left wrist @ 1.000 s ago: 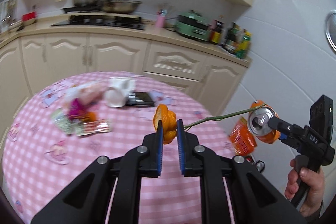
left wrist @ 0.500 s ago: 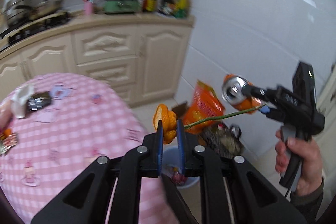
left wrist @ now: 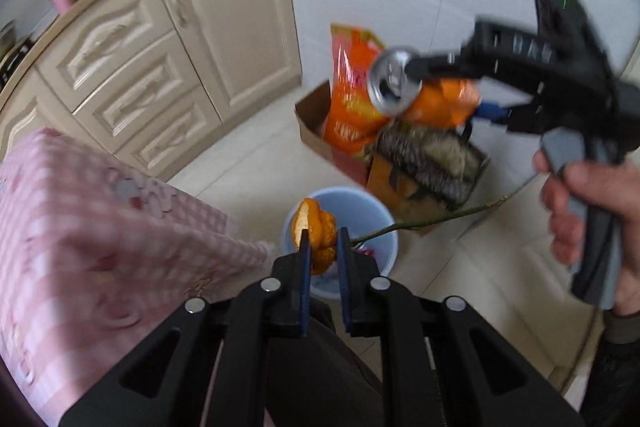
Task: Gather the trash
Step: 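Open both tools to drop the peel and Fanta can into the bucket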
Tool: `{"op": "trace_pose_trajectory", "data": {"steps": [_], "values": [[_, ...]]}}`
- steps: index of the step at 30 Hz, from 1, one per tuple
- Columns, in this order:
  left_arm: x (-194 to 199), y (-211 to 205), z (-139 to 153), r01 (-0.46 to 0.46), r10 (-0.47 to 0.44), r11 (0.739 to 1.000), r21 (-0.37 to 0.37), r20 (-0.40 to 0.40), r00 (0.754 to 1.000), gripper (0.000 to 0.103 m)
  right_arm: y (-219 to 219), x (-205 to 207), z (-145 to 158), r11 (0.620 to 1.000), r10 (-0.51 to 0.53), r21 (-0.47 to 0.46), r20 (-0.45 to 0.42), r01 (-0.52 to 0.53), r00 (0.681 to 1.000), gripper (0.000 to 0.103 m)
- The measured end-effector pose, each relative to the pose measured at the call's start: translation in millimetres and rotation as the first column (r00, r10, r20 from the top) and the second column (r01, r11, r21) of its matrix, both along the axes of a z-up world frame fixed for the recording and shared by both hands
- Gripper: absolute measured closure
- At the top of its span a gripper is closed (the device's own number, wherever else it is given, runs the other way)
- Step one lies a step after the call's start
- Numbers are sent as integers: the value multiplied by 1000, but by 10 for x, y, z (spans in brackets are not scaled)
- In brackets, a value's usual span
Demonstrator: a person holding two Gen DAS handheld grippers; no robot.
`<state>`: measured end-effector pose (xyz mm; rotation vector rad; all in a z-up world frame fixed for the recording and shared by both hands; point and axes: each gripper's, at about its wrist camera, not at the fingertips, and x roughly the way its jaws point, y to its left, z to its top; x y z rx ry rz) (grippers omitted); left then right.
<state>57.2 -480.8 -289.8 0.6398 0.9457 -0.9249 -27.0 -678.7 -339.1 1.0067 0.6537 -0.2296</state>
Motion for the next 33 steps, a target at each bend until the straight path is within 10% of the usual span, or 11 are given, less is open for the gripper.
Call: {"op": "trace_pose_trajectory", "data": {"steps": [14, 17, 19, 33], "values": [[316, -596, -999, 35, -12, 979, 202, -114, 993, 90, -111, 407, -740, 993, 62, 108, -125, -49, 990, 19], [421, -635, -1083, 14, 7, 973, 230, -88, 996, 67, -117, 488, -917, 986, 73, 156, -152, -49, 986, 18], [430, -652, -1087, -5, 24, 973, 232, -81, 996, 29, -121, 510, -1029, 981, 70, 193, -166, -37, 984, 16], [497, -507, -679, -124, 128, 984, 128, -25, 991, 22, -126, 266, -947, 984, 3, 173, -194, 32, 981, 6]]}}
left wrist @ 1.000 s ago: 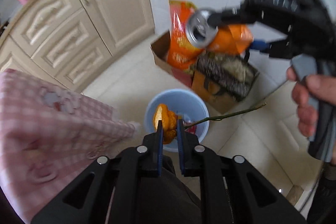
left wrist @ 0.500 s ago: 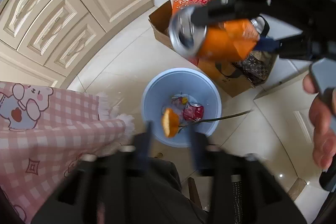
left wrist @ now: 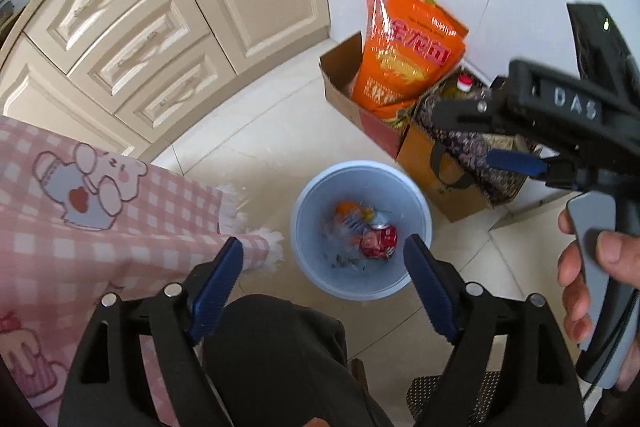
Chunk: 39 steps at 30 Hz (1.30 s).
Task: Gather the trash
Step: 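Move both empty tools back over the trash on the table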
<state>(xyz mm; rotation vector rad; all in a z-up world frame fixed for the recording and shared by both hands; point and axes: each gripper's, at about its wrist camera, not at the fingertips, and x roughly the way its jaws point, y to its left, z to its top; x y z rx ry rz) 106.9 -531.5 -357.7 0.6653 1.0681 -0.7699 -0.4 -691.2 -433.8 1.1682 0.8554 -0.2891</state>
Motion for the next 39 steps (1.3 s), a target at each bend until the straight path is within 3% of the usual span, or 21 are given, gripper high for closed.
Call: {"op": "trace_pose_trajectory", "data": {"steps": [7, 14, 26, 31, 39], "values": [[-128, 110, 472, 3, 1, 995, -101, 41, 999, 21, 45, -95, 349, 998, -15, -53, 33, 17, 999, 6], [-183, 365, 965, -3, 21, 978, -208, 81, 996, 19, 201, -68, 940, 990, 0, -141, 99, 14, 995, 6], [-119, 1232, 1835, -63, 139, 909, -411, 159, 977, 15, 885, 214, 2101, 947, 131, -316, 238, -51, 962, 6], [-22, 1772, 2105, -109, 228, 877, -468, 204, 952, 14, 1270, 368, 2472, 920, 207, -381, 272, -93, 940, 6], [272, 2824, 2372, -237, 410, 812, -534, 232, 882, 13, 2095, 792, 2900, 854, 374, -475, 281, -211, 884, 6]]}}
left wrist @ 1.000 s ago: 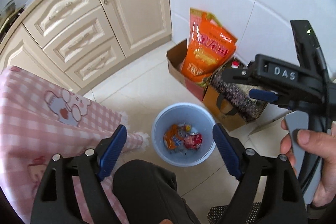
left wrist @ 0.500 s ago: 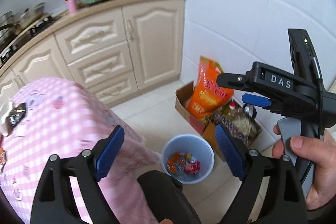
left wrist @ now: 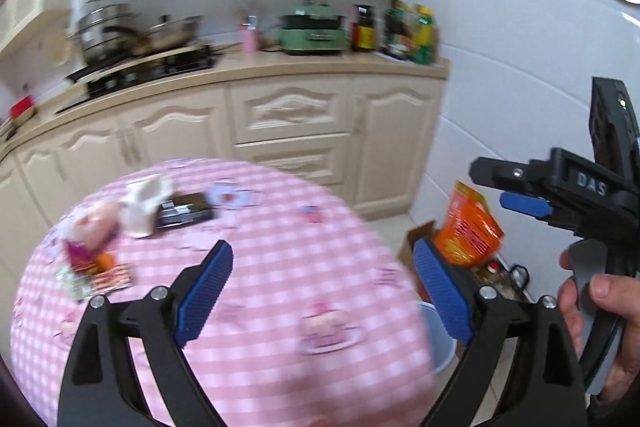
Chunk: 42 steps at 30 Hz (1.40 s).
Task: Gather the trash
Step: 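Move both empty tools back over the trash on the table, then grasp the pink snack wrapper with the left tool while the right grasps the red-white wrapper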
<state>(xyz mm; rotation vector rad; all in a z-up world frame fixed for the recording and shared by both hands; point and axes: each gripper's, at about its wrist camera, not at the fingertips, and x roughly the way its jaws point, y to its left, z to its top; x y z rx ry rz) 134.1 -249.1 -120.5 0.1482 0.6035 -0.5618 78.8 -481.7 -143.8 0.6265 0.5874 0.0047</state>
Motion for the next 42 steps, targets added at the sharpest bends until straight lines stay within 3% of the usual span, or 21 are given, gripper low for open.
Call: {"op": "trace_pose_trajectory", "data": {"steps": [7, 18, 30, 35, 36, 38, 40, 42], "values": [[276, 934, 7, -177, 178, 984, -27, 13, 984, 13, 781, 418, 116, 989, 139, -59, -2, -139, 990, 6], [676, 2292, -316, -406, 405, 914, -13, -52, 913, 13, 2194, 1172, -45, 907, 381, -159, -88, -390, 920, 6], [854, 2756, -554, -441, 440, 897, 9, -95, 893, 13, 3155, 1789, -540, 783, 481, -308, -253, -541, 840, 6], [887, 2841, -629, -456, 454, 890, 9, -116, 884, 13, 3327, 1938, -652, 749, 475, -365, -285, -553, 832, 6], [893, 2849, -640, -457, 455, 890, 11, -119, 883, 13, 3346, 1936, -649, 743, 476, -375, -287, -555, 831, 8], [905, 2846, -649, -455, 453, 890, 14, -121, 883, 13, 3366, 1921, -631, 737, 471, -394, -282, -549, 835, 21], [930, 2800, -638, -448, 448, 894, 23, -116, 887, 13, 3338, 1914, -617, 736, 459, -412, -281, -538, 843, 43], [962, 2730, -606, -436, 436, 900, 31, -107, 893, 13, 3280, 1911, -611, 742, 461, -404, -272, -535, 845, 55]]}}
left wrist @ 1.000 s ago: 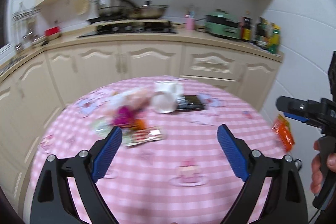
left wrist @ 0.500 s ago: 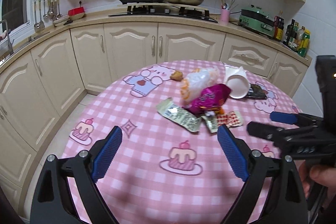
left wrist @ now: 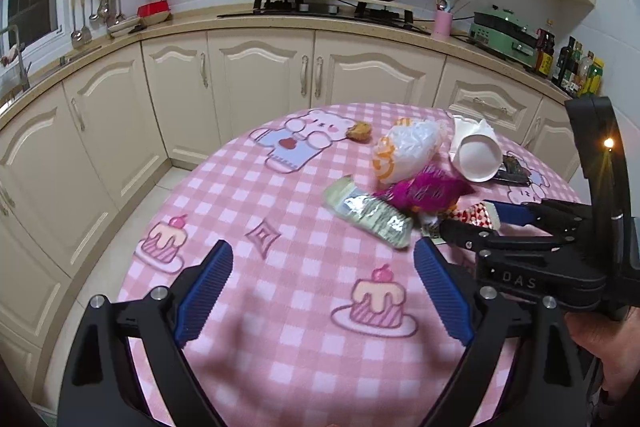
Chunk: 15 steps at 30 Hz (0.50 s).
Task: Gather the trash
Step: 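Grasp the pink snack wrapper with the left tool while the right grasps the red-white wrapper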
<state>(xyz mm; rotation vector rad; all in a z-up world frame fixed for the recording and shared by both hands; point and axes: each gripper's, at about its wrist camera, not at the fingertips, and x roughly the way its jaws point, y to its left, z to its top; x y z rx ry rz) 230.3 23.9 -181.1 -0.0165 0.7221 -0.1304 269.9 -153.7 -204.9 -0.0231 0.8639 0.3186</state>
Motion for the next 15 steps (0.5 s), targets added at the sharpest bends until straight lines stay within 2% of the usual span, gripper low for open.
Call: {"op": "trace_pose_trajectory", "data": {"steps": [1, 5, 6, 8, 15], "values": [[13, -46, 20, 8, -8, 1000, 6, 5, 1000, 13, -31, -1, 3, 1000, 1, 8, -1, -1, 1000, 61], [107, -232, 53, 62, -62, 998, 25, -3, 998, 13, -200, -8, 9, 996, 20, 85, -16, -18, 1000, 65], [159, -298, 48, 82, -82, 996, 27, -12, 997, 13, -233, -13, 6, 994, 28, 103, -17, -26, 999, 63], [239, -402, 31, 104, -103, 994, 30, -28, 994, 13, -259, -22, 6, 991, 41, 128, -17, -39, 999, 53], [483, -484, -28, 145, -147, 989, -40, -60, 987, 13, -490, -28, 6, 980, -15, 196, -24, 19, 1000, 46]]}}
